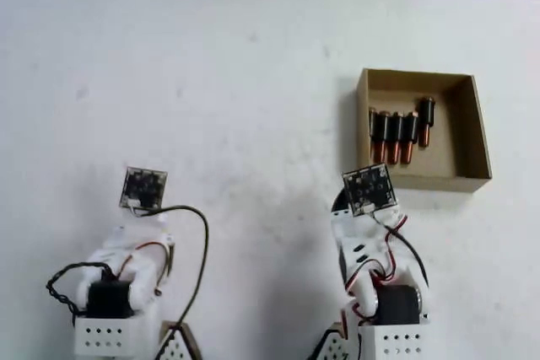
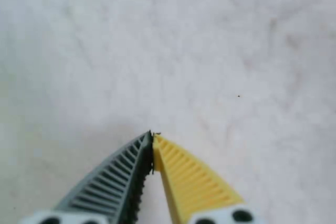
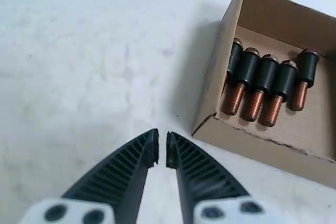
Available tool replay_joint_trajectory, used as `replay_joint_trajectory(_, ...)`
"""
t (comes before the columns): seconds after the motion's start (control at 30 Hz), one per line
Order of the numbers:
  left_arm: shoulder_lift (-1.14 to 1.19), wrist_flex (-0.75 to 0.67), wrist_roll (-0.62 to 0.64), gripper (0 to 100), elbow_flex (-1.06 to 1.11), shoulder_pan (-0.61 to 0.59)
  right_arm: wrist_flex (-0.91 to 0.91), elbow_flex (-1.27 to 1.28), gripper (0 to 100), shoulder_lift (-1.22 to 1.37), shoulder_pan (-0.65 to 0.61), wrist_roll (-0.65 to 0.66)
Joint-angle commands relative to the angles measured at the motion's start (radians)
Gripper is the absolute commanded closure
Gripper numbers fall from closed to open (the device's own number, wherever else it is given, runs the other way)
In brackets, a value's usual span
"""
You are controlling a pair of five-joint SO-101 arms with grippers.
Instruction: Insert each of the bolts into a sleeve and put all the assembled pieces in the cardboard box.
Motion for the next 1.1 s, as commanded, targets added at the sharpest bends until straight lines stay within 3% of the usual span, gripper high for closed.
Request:
replay_joint_trajectory(0.0, -0.008, -0.020, 0.008, 98, -0.002, -0.007, -0.019, 0.017, 98.1, -0.007, -0.005, 0.008)
replay_joint_trajectory(0.43, -0.008, -0.020, 0.008, 98, -0.002, -0.007, -0.012, 0.101, 98.1, -0.004, 0.142, -0.074)
replay_joint_trajectory(0.9, -0.008, -0.020, 0.008, 98, -0.002, -0.007, 0.277, 0.101, 98.1, -0.005, 0.059, -0.068)
replay_joint_trajectory(1.07, -0.008, -0.020, 0.008, 98, -0.002, -0.007, 0.280, 0.101, 98.1, -0.004, 0.051, -0.077)
